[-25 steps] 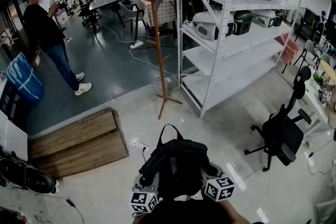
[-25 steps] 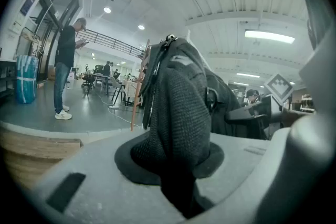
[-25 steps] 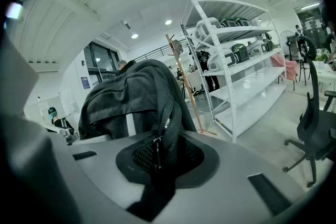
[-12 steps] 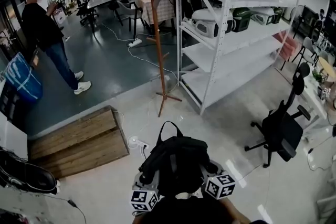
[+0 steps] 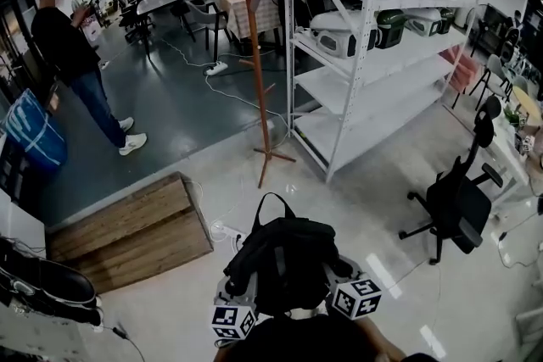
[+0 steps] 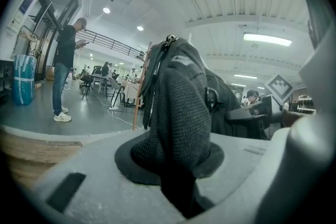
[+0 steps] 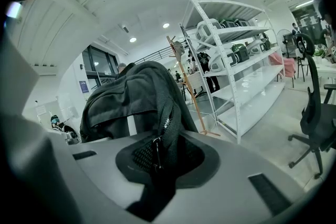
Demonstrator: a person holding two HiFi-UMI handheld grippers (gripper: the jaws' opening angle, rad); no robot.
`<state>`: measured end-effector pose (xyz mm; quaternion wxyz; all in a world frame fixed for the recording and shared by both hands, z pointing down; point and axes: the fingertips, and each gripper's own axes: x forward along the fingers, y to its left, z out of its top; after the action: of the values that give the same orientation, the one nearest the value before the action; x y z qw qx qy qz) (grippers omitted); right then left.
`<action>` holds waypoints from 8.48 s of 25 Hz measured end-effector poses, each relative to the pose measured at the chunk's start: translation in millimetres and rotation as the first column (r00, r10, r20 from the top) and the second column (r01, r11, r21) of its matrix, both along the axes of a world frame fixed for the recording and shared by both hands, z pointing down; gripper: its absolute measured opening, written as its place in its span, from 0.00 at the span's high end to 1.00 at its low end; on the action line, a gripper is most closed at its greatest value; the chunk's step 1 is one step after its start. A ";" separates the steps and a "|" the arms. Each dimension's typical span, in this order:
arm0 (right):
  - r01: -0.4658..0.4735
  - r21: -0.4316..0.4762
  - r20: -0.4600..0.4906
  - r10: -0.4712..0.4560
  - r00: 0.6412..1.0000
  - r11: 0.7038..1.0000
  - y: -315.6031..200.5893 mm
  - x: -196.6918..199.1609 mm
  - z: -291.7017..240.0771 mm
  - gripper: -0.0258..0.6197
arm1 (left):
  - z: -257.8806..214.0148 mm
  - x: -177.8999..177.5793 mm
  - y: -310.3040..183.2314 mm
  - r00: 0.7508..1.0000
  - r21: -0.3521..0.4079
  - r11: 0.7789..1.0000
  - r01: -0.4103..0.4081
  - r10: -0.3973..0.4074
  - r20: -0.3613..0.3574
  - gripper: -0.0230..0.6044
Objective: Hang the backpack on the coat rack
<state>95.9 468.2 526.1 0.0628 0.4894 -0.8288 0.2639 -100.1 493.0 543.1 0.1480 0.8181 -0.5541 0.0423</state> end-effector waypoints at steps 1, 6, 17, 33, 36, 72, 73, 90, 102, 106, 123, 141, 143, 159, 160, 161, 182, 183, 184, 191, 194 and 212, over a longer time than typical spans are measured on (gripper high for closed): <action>-0.004 -0.001 0.000 0.004 1.000 1.000 -1.2 -4.8 0.2 0.88 | 0.1 -4.6 -1.5 1.000 -0.001 1.000 -0.003 0.003 0.002 0.81; -0.029 0.009 0.003 0.029 1.000 1.000 -6.8 -27.5 6.8 0.88 | 6.1 -27.0 -9.5 1.000 0.007 1.000 -0.023 0.022 0.007 0.81; -0.020 -0.005 0.012 0.020 1.000 1.000 -47.5 -50.4 17.2 0.88 | 16.1 -49.0 -50.2 1.000 -0.009 1.000 -0.004 0.004 0.010 0.81; 0.093 -0.005 0.022 -0.093 0.995 0.996 -213.3 -28.9 22.1 0.88 | 20.7 -23.4 -192.9 0.994 -0.018 0.994 0.110 -0.109 0.020 0.81; 0.115 -0.001 0.028 -0.115 0.993 0.993 -245.4 -20.2 18.4 0.88 | 16.2 -13.5 -221.4 0.991 -0.013 0.992 0.129 -0.129 0.023 0.81; 0.221 0.004 0.040 -0.221 0.974 0.975 -503.8 8.2 11.4 0.88 | 10.6 21.0 -462.9 0.973 -0.022 0.973 0.230 -0.230 0.018 0.81; 0.218 0.003 0.039 -0.218 0.975 0.976 -511.7 5.9 11.8 0.88 | 11.1 18.6 -471.3 0.974 -0.023 0.973 0.228 -0.228 0.016 0.81; 0.124 -0.006 0.015 -0.124 0.992 0.992 -636.6 -31.2 6.2 0.88 | 7.9 -23.7 -611.3 0.991 -0.036 0.991 0.132 -0.132 0.009 0.81; 0.077 -0.002 0.007 -0.077 0.997 0.997 -694.5 -45.0 1.6 0.88 | 4.2 -37.6 -679.9 0.996 -0.032 0.995 0.090 -0.090 -0.006 0.81; 0.096 -0.004 0.014 -0.096 0.995 0.995 -718.2 -45.2 1.8 0.88 | 4.1 -36.3 -699.3 0.994 -0.041 0.993 0.107 -0.108 -0.004 0.81; 0.252 -0.053 0.010 -0.252 0.968 0.966 -803.0 -46.9 23.3 0.88 | 22.7 -28.6 -757.5 0.964 -0.095 0.960 0.264 -0.266 0.000 0.81; 0.334 -0.110 0.017 -0.334 0.942 0.936 -849.2 -53.6 54.8 0.88 | 56.7 -25.7 -786.3 0.939 -0.177 0.924 0.338 -0.344 -0.007 0.81; 0.337 -0.116 0.020 -0.337 0.941 0.934 -852.1 -55.3 58.8 0.88 | 60.2 -27.2 -789.7 0.937 -0.182 0.922 0.342 -0.349 -0.006 0.81; 0.336 -0.165 0.012 -0.339 0.941 0.927 -890.8 -66.0 94.2 0.88 | 94.4 -36.6 -828.1 0.934 -0.258 0.903 0.345 -0.357 -0.002 0.81; 0.336 -0.168 0.009 -0.340 0.941 0.927 -892.7 -67.0 96.6 0.88 | 96.8 -37.4 -830.1 0.934 -0.263 0.901 0.345 -0.359 -0.002 0.81; 0.336 -0.172 0.006 -0.340 0.940 0.926 -894.6 -68.0 99.0 0.88 | 99.4 -38.3 -832.2 0.933 -0.268 0.899 0.346 -0.360 -0.003 0.81; 0.291 -0.176 -0.078 -0.308 0.948 0.940 -910.9 -70.2 137.7 0.88 | 140.4 -44.4 -853.2 0.942 -0.309 0.894 0.324 -0.334 0.024 0.79; 0.288 -0.172 -0.086 -0.306 0.948 0.942 -911.4 -70.4 138.4 0.88 | 140.7 -45.0 -853.9 0.944 -0.309 0.895 0.322 -0.329 0.030 0.79; 0.286 -0.169 -0.090 -0.304 0.948 0.943 -912.0 -70.7 138.9 0.88 | 141.1 -46.0 -854.7 0.945 -0.310 0.895 0.320 -0.325 0.037 0.79; 0.274 -0.165 -0.100 -0.293 0.951 0.947 -912.7 -71.4 145.0 0.88 | 147.8 -47.9 -857.9 0.951 -0.294 0.905 0.307 -0.303 0.059 0.76; 0.271 -0.154 -0.096 -0.287 0.953 0.950 -910.4 -72.5 143.8 0.86 | 147.9 -47.8 -857.6 0.956 -0.291 0.911 0.293 -0.286 0.068 0.75; 0.296 -0.037 -0.053 -0.298 0.953 0.954 -881.3 -51.6 84.1 0.69 | 108.1 -60.1 -808.9 0.955 -0.240 0.925 0.295 -0.290 0.058 0.55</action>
<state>44.2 -413.1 610.2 0.1327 0.3657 -0.8869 0.2489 -160.2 -315.9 651.2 0.2469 0.7011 -0.6619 0.0970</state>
